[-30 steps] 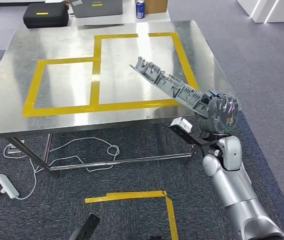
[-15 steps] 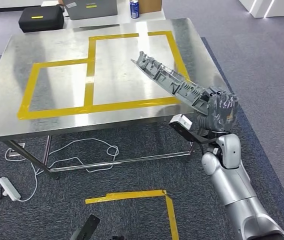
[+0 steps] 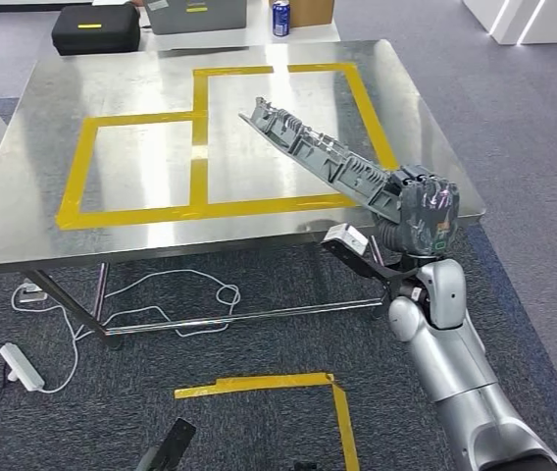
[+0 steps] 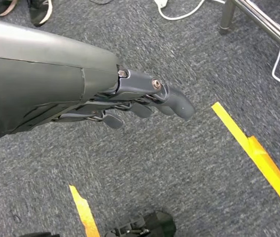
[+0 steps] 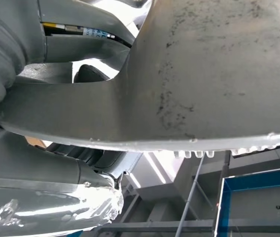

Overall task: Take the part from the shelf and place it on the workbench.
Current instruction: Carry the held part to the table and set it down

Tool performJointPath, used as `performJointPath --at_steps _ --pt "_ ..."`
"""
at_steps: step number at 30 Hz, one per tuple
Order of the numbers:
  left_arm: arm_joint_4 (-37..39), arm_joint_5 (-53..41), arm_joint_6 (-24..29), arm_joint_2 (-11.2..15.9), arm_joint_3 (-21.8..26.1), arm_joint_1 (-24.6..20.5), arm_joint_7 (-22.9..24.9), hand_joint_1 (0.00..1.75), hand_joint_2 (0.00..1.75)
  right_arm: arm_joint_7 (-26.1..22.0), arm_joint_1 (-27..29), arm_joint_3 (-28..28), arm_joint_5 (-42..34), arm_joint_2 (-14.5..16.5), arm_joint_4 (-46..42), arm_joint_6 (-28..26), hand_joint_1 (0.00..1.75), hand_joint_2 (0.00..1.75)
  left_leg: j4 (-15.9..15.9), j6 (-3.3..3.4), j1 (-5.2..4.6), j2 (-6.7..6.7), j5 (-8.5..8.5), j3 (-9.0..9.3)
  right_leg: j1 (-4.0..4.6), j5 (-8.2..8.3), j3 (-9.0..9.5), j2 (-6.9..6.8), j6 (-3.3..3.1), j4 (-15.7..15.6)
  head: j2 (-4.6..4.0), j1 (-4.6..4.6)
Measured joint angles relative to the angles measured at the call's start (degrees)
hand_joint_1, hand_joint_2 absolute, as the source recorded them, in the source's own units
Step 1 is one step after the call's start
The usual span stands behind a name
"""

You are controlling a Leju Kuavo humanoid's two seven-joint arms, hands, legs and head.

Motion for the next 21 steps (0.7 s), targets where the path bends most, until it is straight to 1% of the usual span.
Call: performJointPath --at_steps 1,2,3,4,5,7,8,9,10,11,12,13,14,15,16,17,18,19,20,21 --pt "0.0 0.0 0.0 0.0 0.0 0.0 0.0 0.0 1.75 0.1 -0.2 0.1 0.0 0.0 0.0 0.0 1.75 1.75 0.0 0.06 -0.23 -0.09 0.01 0.05 0.27 1.7 1.17 0.01 -0.44 -2.5 0.0 -0.01" --pt "0.0 0.0 -0.1 0.0 -0.1 0.0 0.0 0.0 1.75 0.3 -0.5 0.3 0.0 0.0 0.0 0.1 1.75 1.75 0.0 0.08 -0.41 -0.18 0.01 0.1 0.6 3.7 3.12 0.0 -0.99 -6.4 0.0 0.01" --pt "0.0 0.0 -0.1 -0.1 -0.1 0.0 0.0 0.0 1.75 0.3 -0.8 0.4 0.0 0.0 -0.1 0.1 1.75 1.75 0.1 0.07 -0.64 -0.24 0.0 0.07 0.92 5.1 5.29 -0.07 -1.55 -10.3 0.0 -0.03" --pt "0.0 0.0 -0.1 -0.2 -0.2 0.0 0.0 0.0 1.75 0.4 -1.2 0.5 0.0 0.0 -0.2 0.1 1.75 1.75 0.1 0.01 -0.77 -0.25 0.02 -0.03 1.16 5.93 6.91 -0.12 -1.89 -13.3 0.0 -0.05" --pt "0.0 0.0 -0.1 -0.2 -0.2 0.0 0.0 0.0 1.75 0.5 -1.5 0.6 0.0 0.0 -0.3 0.1 1.75 1.75 0.2 -0.11 -0.83 -0.22 0.09 -0.18 1.34 6.2 7.83 -0.14 -2.09 -15.1 0.0 -0.08" --pt "0.0 0.0 -0.2 -0.3 -0.2 0.0 0.0 0.0 1.75 0.6 -1.8 0.7 0.0 0.0 -0.4 0.1 1.75 1.75 0.3 -0.45 -0.83 -0.14 0.22 -0.4 1.34 6.25 8.14 -0.06 -2.15 -15.9 0.0 -0.07" --pt "0.0 0.0 -0.2 -0.3 -0.2 0.0 0.0 0.0 1.75 0.7 -1.9 0.8 0.0 0.0 -0.4 0.1 1.75 1.75 0.4 -0.74 -0.82 -0.1 0.04 -0.46 1.19 6.45 8.25 -0.04 -2.25 -16.2 0.0 -0.06" --pt "0.0 0.0 -0.2 -0.4 -0.2 -0.1 0.0 0.0 1.75 0.7 -1.9 0.8 0.0 0.0 -0.5 0.1 1.75 1.75 1.0 -1.09 -0.78 -0.09 -0.6 -0.71 1.0 6.63 8.4 -0.08 -2.37 -16.5 0.0 -0.14" --pt "0.0 0.0 -0.2 -0.3 -0.2 -0.1 0.0 0.0 1.75 0.8 -2.0 0.8 0.0 0.0 -0.5 0.1 1.75 1.75 2.6 -1.54 -0.65 -0.08 -1.78 -1.38 0.77 6.82 8.54 -0.14 -2.49 -16.8 0.0 -0.24" --pt "0.0 0.0 -0.2 -0.3 -0.2 -0.1 0.0 0.0 1.75 0.8 -2.0 0.9 0.0 0.0 -0.5 0.1 1.75 1.75 5.3 -2.03 -0.34 -0.07 -3.43 -2.52 0.65 6.92 8.62 -0.19 -2.54 -16.9 0.0 -0.32" --pt "0.0 0.0 -0.2 -0.3 -0.2 -0.1 0.0 0.0 1.75 0.8 -2.1 0.9 0.0 0.0 -0.5 0.1 1.75 1.75 8.8 -2.5 0.04 -0.07 -5.22 -4.09 0.57 6.94 8.63 -0.21 -2.58 -16.9 0.0 -0.39" --pt "0.0 0.0 -0.2 -0.2 -0.2 0.0 0.0 0.0 1.75 0.8 -2.0 0.9 0.0 0.0 -0.5 0.1 1.75 1.75 12.3 -2.94 0.47 -0.06 -6.62 -5.65 0.47 6.94 8.62 -0.22 -2.57 -16.9 0.0 -0.38" --pt "0.0 0.0 -0.2 -0.2 -0.2 0.1 0.0 0.0 1.75 0.8 -2.0 0.9 -0.1 0.0 -0.5 0.1 1.75 1.75 14.6 -3.38 0.89 -0.04 -7.15 -6.7 0.35 6.93 8.62 -0.22 -2.5 -16.9 0.0 -0.38" --pt "0.0 0.0 -0.2 -0.2 -0.2 0.1 0.0 0.0 1.75 0.8 -1.9 1.0 -0.1 0.0 -0.5 0.1 1.75 1.75 15.1 -3.81 1.31 -0.02 -6.62 -6.89 0.17 6.92 8.62 -0.21 -2.37 -16.9 0.0 -0.37" --pt "0.0 0.0 -0.2 -0.2 -0.2 0.1 0.0 0.0 1.75 0.8 -1.9 1.0 -0.1 0.0 -0.5 0.1 1.75 1.75 13.4 -4.22 1.71 0.02 -5.11 -6.01 -0.07 6.89 8.63 -0.19 -2.16 -16.8 0.0 -0.38" --pt "0.0 0.0 -0.2 -0.2 -0.2 0.1 0.0 0.0 1.75 0.8 -1.9 1.0 -0.1 0.0 -0.5 0.1 1.75 1.75 10.0 -4.61 2.1 0.06 -3.0 -4.25 -0.33 6.82 8.65 -0.15 -1.84 -16.7 0.0 -0.38" --pt "0.0 0.0 -0.2 -0.2 -0.2 0.0 0.0 0.0 1.75 0.8 -2.0 1.0 -0.1 0.0 -0.5 0.1 1.75 1.75 6.4 -4.99 2.33 0.05 -1.52 -2.36 -0.54 6.75 8.62 -0.09 -1.44 -16.6 0.0 -0.45" --pt "0.0 0.0 -0.2 -0.3 -0.2 0.0 0.0 0.0 1.75 0.8 -2.0 1.0 -0.1 0.0 -0.5 0.1 1.75 1.75 3.2 -5.03 2.39 0.01 -0.64 -0.82 -0.64 6.69 8.51 -0.01 -0.98 -16.4 0.0 -0.57" --pt "0.0 0.0 -0.2 -0.3 -0.2 -0.1 0.0 0.0 1.75 0.8 -2.1 1.0 -0.1 0.0 -0.5 0.1 1.75 1.75 1.3 -4.82 2.32 -0.02 -0.39 0.06 -0.66 6.69 8.36 0.04 -0.51 -16.3 0.0 -0.63" --pt "0.0 0.0 -0.2 -0.3 -0.2 -0.1 0.0 0.0 1.75 0.8 -2.1 1.0 -0.1 0.0 -0.6 0.1 1.75 1.75 0.7 -4.37 2.11 -0.06 -0.73 0.26 -0.65 6.75 8.23 0.07 -0.06 -16.3 0.0 -0.73"
